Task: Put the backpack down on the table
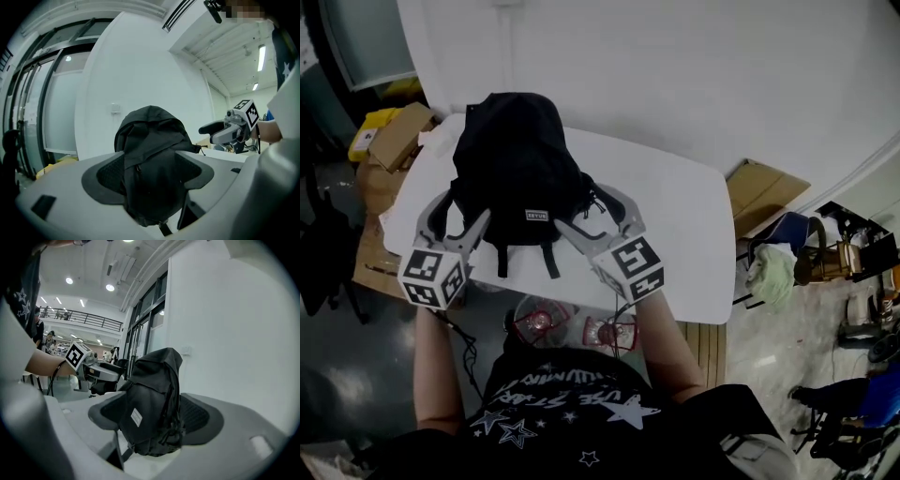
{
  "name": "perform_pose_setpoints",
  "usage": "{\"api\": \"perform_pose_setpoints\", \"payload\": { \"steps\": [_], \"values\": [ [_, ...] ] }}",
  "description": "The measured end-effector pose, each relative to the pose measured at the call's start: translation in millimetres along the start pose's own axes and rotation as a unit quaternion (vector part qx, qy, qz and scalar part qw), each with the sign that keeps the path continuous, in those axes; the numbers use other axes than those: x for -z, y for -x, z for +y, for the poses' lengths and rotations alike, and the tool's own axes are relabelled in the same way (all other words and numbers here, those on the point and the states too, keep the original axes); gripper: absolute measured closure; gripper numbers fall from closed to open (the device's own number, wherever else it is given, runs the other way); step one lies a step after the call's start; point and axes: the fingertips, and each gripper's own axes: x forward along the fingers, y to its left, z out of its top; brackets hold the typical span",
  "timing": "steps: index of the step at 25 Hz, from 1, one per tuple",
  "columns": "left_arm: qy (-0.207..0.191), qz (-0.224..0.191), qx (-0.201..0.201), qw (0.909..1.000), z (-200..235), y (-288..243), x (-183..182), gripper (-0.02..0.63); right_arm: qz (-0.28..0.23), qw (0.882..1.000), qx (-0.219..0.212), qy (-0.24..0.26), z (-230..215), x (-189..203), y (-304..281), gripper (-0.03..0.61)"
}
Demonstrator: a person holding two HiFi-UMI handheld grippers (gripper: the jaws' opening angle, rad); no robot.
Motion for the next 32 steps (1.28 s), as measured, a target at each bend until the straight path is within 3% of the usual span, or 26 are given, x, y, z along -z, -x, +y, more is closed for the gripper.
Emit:
{"api": "perform_pose_setpoints", "payload": {
  "steps": [13,15,19,22,25,30,32],
  "values": [
    [0.055,0.014,0.007,0.9984,-105.2,51.3,35.2,0.304,0.005,0.997,-0.068,-0.019,32.4,39.3,72.3,0.239],
    [0.058,0.022,0.008,0.9980,-114.6,57.9,41.3,0.305,0.007,0.997,-0.074,-0.020,37.3,43.2,76.4,0.327],
    [0.081,0.029,0.014,0.9962,-129.9,75.3,54.0,0.310,0.017,0.996,-0.085,-0.029,51.4,54.4,82.4,0.409],
    [0.095,0.034,0.018,0.9948,-137.5,91.4,65.3,0.376,0.034,0.995,-0.088,-0.029,64.2,63.0,85.1,0.468],
    [0.104,0.037,0.018,0.9938,-141.5,114.3,77.4,0.434,0.040,0.995,-0.088,-0.028,84.1,64.2,90.2,0.500],
    [0.114,0.023,0.023,0.9929,-152.0,157.7,75.9,0.436,0.021,0.996,-0.078,-0.030,121.2,46.0,107.7,0.550],
    [0.113,0.021,0.020,0.9932,-154.5,172.9,76.3,0.508,0.021,0.997,-0.074,-0.026,137.1,41.2,114.9,0.556]
  ]
}}
